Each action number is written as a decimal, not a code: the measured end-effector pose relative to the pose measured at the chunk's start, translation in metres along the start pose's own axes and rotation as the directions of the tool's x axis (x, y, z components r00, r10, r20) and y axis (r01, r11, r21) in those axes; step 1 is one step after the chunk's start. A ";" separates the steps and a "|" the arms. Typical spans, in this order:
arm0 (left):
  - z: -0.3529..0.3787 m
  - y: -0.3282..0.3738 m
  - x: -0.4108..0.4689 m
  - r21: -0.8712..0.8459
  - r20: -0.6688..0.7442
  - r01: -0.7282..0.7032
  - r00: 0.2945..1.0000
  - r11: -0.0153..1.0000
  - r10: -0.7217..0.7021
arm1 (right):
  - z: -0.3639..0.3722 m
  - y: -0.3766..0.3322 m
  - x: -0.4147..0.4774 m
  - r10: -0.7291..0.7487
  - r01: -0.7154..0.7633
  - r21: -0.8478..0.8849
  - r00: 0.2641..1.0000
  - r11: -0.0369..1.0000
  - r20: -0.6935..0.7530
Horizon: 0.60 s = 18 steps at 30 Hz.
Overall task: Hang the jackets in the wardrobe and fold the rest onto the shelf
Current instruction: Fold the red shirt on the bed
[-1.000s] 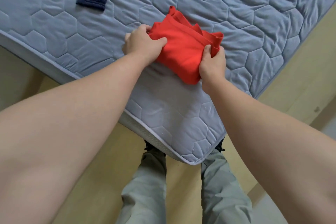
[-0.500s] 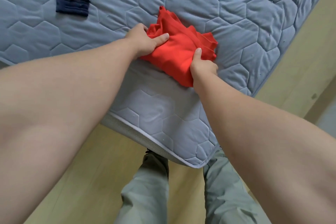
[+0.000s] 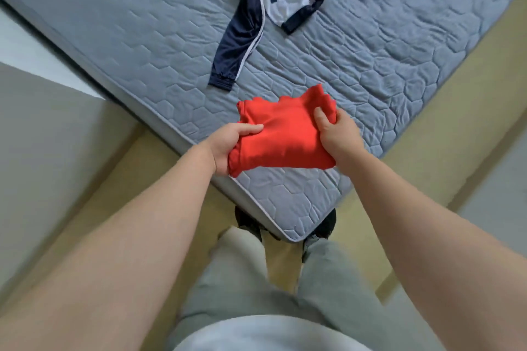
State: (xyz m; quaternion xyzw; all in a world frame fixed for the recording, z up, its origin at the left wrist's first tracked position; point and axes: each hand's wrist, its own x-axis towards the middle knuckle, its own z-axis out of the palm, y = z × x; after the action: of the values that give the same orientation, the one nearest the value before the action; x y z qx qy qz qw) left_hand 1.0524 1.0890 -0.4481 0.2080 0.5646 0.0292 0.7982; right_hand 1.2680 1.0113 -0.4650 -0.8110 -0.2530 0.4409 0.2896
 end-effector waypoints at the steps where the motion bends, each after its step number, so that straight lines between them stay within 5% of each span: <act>1: 0.005 0.003 -0.031 -0.064 0.003 -0.040 0.999 0.997 0.041 | -0.012 -0.027 -0.016 -0.070 0.071 -0.023 0.997 0.997 0.007; 7: 0.031 0.004 -0.206 -0.307 -0.129 -0.327 0.945 0.894 0.301 | -0.056 -0.161 -0.114 -0.312 0.323 -0.054 0.938 0.945 0.151; 12: 0.027 -0.022 -0.329 -0.349 -0.457 -0.615 0.771 0.707 0.444 | -0.040 -0.245 -0.201 -0.463 0.472 0.056 0.824 0.880 0.326; 18: -0.007 -0.078 -0.450 -0.402 -0.546 -0.771 0.635 0.494 0.547 | 0.010 -0.303 -0.313 -0.621 0.619 0.179 0.634 0.765 0.461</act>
State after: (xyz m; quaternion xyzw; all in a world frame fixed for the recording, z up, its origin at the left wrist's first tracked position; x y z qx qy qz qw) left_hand 0.8689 0.8938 -0.0784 0.1363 0.5278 0.5521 0.6309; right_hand 1.0617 1.0190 -0.0814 -0.5328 -0.5803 0.5071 0.3497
